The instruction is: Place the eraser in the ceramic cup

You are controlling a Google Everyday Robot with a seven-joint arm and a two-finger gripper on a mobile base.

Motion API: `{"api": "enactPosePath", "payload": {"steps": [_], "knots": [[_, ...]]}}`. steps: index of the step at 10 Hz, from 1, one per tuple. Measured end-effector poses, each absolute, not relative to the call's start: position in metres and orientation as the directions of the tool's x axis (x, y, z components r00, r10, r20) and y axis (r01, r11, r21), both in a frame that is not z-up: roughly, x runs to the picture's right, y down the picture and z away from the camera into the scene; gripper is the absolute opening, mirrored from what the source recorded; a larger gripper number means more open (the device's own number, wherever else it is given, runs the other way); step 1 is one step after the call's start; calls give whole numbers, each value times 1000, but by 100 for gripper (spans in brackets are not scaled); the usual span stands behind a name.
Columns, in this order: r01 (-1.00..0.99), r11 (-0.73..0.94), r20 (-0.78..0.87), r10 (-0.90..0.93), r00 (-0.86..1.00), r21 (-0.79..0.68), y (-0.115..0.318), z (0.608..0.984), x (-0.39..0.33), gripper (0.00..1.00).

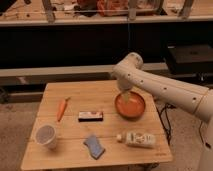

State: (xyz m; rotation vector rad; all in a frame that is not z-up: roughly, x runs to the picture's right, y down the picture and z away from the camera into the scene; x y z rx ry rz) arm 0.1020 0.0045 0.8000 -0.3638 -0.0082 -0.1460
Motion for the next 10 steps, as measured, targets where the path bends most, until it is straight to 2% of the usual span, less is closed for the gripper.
{"api": "enactPosePath", "payload": {"steps": [10], "knots": [[258, 912, 151, -220, 964, -321, 17, 806, 50, 80]]}}
